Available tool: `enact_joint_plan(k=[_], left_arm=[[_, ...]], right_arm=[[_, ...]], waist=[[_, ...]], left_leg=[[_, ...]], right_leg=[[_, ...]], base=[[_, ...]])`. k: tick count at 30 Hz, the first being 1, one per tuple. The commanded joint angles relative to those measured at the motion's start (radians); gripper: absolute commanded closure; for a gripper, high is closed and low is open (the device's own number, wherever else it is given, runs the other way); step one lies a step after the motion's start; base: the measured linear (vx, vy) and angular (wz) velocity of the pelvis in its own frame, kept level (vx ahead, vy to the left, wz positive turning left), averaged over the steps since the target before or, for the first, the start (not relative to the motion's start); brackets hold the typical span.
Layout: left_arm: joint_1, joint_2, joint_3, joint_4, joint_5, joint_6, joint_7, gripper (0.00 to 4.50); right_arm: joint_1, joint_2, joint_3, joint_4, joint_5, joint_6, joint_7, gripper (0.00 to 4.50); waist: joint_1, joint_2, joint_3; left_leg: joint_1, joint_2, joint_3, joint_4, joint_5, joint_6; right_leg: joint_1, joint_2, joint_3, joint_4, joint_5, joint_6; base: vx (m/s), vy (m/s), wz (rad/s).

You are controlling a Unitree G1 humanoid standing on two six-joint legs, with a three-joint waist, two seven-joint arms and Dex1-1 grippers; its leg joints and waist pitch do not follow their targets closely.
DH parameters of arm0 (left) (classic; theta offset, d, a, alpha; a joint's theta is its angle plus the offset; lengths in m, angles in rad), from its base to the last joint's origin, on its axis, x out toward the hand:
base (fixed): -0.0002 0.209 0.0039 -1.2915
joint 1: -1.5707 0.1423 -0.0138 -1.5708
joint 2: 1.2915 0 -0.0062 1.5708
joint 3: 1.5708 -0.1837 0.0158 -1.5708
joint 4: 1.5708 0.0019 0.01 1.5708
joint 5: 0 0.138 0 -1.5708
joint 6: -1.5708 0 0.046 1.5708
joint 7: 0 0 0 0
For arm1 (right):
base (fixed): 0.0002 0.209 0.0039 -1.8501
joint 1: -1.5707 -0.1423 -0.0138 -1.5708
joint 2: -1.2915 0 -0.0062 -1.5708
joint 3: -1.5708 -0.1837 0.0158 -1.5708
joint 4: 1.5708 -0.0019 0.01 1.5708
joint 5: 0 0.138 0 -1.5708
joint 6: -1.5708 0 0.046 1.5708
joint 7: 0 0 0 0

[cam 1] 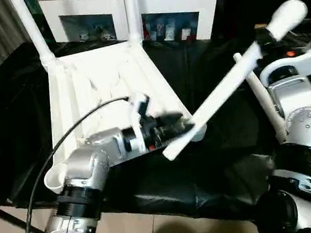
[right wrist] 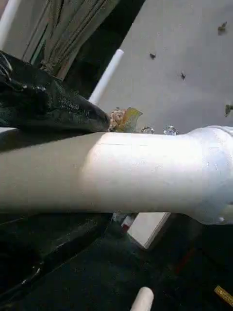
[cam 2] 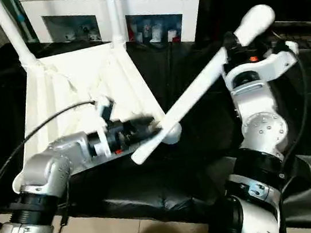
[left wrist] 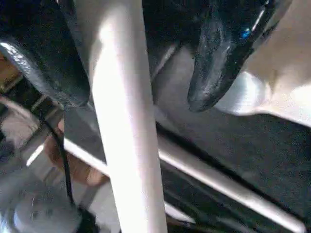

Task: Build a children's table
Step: Pick table leg

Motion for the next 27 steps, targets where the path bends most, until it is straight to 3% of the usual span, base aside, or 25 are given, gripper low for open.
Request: enact_joint_plan(k=[1,6,7,12,15,19,23,27], left_arm=[[0.017,0.01,-0.047,-0.041,0.017,0.01,-0.027,0.6],[0.016,0.02,-0.047,-0.028,0.033,0.031,0.009,0.2],[0.012,0.02,-0.042,-0.013,0.041,0.022,0.021,0.2],[-0.006,0.022,-0.015,0.018,0.034,0.02,0.036,0.58],[-0.013,0.009,0.026,0.021,0.012,0.02,0.065,0.95],[-0.014,-0.002,0.052,0.011,-0.015,0.035,0.076,1.31],[-0.003,0.004,0.036,0.0,-0.015,0.051,0.064,1.64],[0.013,0.012,0.022,-0.011,-0.002,0.057,0.058,1.94]], right_arm=[[-0.026,-0.008,0.003,0.013,0.01,-0.027,0.0,2.67],[-0.025,-0.011,0.012,0.012,0.016,-0.044,-0.008,2.67],[-0.025,-0.011,0.014,0.01,0.016,-0.044,-0.009,2.67],[-0.02,-0.015,0.019,0.003,0.026,-0.048,-0.015,2.67],[-0.011,-0.014,0.026,-0.003,0.028,-0.056,-0.019,2.67],[-0.006,-0.015,0.026,-0.007,0.033,-0.058,-0.022,2.67],[-0.01,-0.022,0.029,0.008,0.036,-0.068,-0.021,2.67],[-0.017,-0.018,0.035,0.01,0.036,-0.077,-0.028,2.67]], waist=[[0.003,-0.009,-0.073],[0.001,-0.006,-0.071],[-0.001,-0.002,-0.071],[-0.002,-0.002,-0.073],[-0.001,0.007,-0.075],[-0.001,0.003,-0.074],[0.0,0.005,-0.075],[-0.001,0.0,-0.073]], left_leg=[[-0.009,0.015,0.006,-0.053,0.106,0.073],[-0.009,0.014,0.007,-0.055,0.074,0.058],[-0.009,0.014,0.007,-0.055,0.067,0.053],[-0.008,0.013,0.005,-0.055,0.073,0.043],[-0.008,0.012,0.005,-0.053,0.072,0.041],[-0.009,0.012,0.005,-0.053,0.067,0.044],[-0.009,0.012,0.005,-0.053,0.069,0.046],[-0.009,0.013,0.005,-0.054,0.063,0.048]], right_leg=[[0.079,-0.056,0.059,-0.052,0.184,-0.173],[0.08,-0.055,0.06,-0.056,0.149,-0.172],[0.08,-0.055,0.06,-0.058,0.144,-0.169],[0.081,-0.053,0.059,-0.056,0.156,-0.161],[0.082,-0.052,0.059,-0.054,0.187,-0.177],[0.083,-0.052,0.058,-0.055,0.186,-0.186],[0.082,-0.053,0.058,-0.055,0.185,-0.183],[0.082,-0.053,0.059,-0.056,0.167,-0.178]], base=[[0.0,0.0,0.0],[0.0,0.0,0.0],[0.0,0.0,0.0],[0.0,0.0,0.0],[0.0,0.0,0.0],[0.0,0.0,0.0],[0.0,0.0,0.0],[0.0,0.0,0.0]])
